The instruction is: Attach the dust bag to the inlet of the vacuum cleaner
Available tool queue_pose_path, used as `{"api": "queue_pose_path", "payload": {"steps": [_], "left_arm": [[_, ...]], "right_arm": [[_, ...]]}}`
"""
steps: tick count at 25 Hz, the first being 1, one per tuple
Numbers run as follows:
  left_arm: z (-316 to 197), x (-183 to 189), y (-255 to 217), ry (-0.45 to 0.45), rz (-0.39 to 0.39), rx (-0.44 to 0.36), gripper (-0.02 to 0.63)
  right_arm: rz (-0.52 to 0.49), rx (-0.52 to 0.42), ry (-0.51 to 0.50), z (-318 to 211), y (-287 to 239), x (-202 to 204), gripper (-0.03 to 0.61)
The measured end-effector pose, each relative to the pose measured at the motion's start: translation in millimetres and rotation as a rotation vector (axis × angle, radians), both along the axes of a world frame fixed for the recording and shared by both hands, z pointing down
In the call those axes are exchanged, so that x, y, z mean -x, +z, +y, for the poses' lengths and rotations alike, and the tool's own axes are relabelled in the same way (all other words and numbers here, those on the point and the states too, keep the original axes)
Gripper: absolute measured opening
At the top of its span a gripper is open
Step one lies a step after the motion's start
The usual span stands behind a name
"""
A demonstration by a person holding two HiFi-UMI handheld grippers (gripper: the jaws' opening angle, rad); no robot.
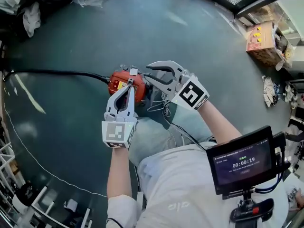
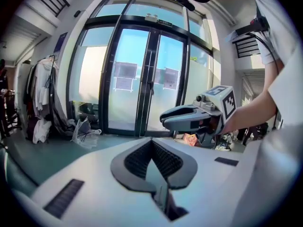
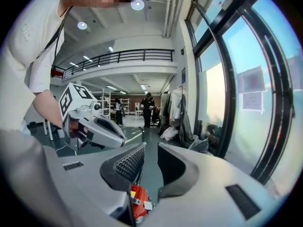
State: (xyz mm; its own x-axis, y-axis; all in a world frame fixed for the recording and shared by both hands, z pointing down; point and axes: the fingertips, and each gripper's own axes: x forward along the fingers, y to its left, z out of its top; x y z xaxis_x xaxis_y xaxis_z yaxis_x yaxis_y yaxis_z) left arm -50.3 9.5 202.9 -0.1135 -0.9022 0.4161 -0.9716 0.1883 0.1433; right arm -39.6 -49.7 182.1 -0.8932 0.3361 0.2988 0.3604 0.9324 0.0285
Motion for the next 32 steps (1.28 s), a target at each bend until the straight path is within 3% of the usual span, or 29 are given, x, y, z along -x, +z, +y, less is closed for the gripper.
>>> {"api": "queue_pose_path", "payload": {"steps": [5, 11, 20, 22, 25, 32], "left_arm": [[-10, 5, -107, 0.151, -0.005, -0.106, 0.008], [0, -31, -225, 0.314, -0.059, -0.254, 0.008], [16, -161, -275, 0.477, -0.105, -0.317, 0.008], [27, -166, -294, 0.521, -0.069, -0.339, 0.008], [37, -173, -312, 0.591, -0.024, -0.370, 0.008], [8, -204, -328, 0.700, -0.032, -0.417, 0.008]], "right_arm": [[-0.090, -0.035, 0.228, 0, -102, -8, 0.095], [-0.221, -0.057, 0.441, 23, -217, -71, 0.095], [-0.384, -0.056, 0.560, 46, -296, -193, 0.092], [-0.398, -0.060, 0.614, 59, -316, -200, 0.009], [-0.406, -0.063, 0.698, 73, -332, -212, 0.009], [-0.517, -0.047, 0.846, 41, -346, -261, 0.009]]}}
